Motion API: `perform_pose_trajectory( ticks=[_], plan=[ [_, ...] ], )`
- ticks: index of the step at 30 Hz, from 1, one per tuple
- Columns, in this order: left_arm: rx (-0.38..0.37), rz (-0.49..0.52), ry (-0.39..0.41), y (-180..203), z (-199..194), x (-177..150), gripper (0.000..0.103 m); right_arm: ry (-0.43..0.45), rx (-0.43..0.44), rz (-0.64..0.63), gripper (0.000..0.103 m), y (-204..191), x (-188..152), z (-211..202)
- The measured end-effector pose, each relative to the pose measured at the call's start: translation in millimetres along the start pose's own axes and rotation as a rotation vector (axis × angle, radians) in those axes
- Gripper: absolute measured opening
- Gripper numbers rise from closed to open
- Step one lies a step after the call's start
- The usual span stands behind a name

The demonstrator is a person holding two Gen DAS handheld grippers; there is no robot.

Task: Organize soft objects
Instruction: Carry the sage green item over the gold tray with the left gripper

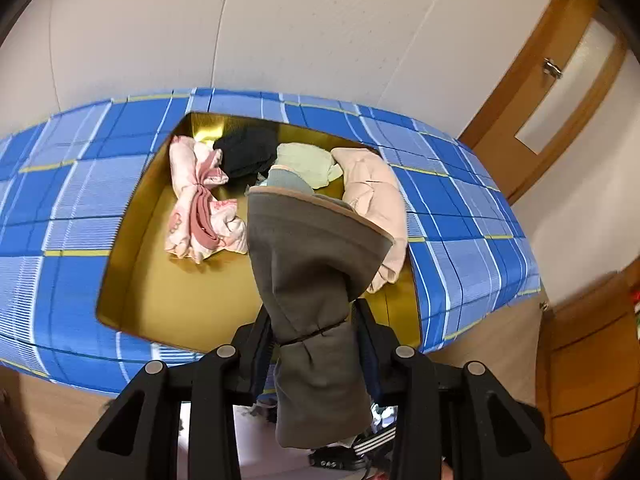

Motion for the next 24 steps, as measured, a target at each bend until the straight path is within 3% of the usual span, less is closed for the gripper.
perform_pose_trajectory(
  ticks=[5, 9, 20, 24],
  plan=[
    [-0.061, -0.135, -0.102, -4, 32, 14, 0.037, 0.004, 0.013, 0.005, 0.088, -1, 0, -1],
    [-0.054, -0.179, -0.143, -5, 54, 25, 0.037, 0.008, 0.027, 0.006, 0.088, -2, 0, -3],
    [0.061, -0.248, -0.208, -22, 103, 43, 0.037, 0.021, 0.059, 0.021, 0.088, 5, -2, -12],
    [0.116, -0.229, -0.218, -25, 112, 49, 0.037, 0.037, 0.058, 0.045, 0.088, 10, -2, -16]
  ],
)
Point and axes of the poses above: each gripper's, at about its wrist camera, not at the fingertips, and z roughly the way its jaws point, y to its right, x to its top, the point moved 1 cm from there along z, roughly the way its jaws point, and after that the axes turned 12 degrees about x, right-handed, at the moved point
